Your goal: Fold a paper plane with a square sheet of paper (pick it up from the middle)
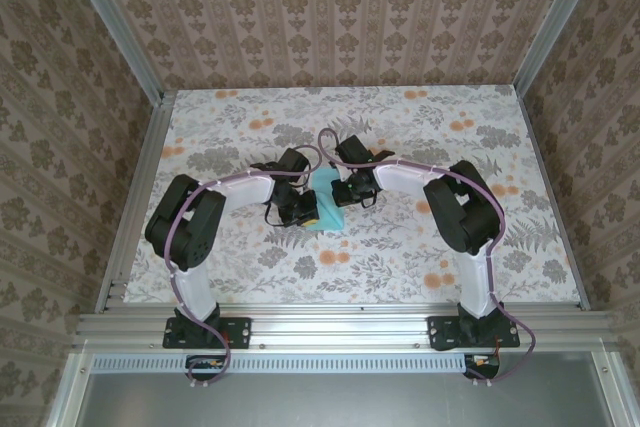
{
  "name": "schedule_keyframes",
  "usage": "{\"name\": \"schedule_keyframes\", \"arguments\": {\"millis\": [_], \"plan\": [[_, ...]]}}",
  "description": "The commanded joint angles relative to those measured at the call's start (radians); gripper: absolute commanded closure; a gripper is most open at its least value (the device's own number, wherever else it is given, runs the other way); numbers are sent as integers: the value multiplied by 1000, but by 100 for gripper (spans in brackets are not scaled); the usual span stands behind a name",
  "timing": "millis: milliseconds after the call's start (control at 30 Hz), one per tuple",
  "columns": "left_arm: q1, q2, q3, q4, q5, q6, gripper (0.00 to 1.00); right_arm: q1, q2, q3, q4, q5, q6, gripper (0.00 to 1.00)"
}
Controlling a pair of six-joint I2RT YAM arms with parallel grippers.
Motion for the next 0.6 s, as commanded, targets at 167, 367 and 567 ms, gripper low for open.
{"name": "schedule_keyframes", "arguments": {"millis": [167, 367, 567], "plan": [[-10, -55, 37, 16, -3, 23, 87, -8, 44, 12, -27, 14, -13, 92], [-4, -103, 36, 129, 9, -14, 83, -8, 43, -6, -32, 40, -15, 93], [-3, -54, 21, 246, 53, -67, 83, -8, 41, -11, -29, 45, -12, 93]]}}
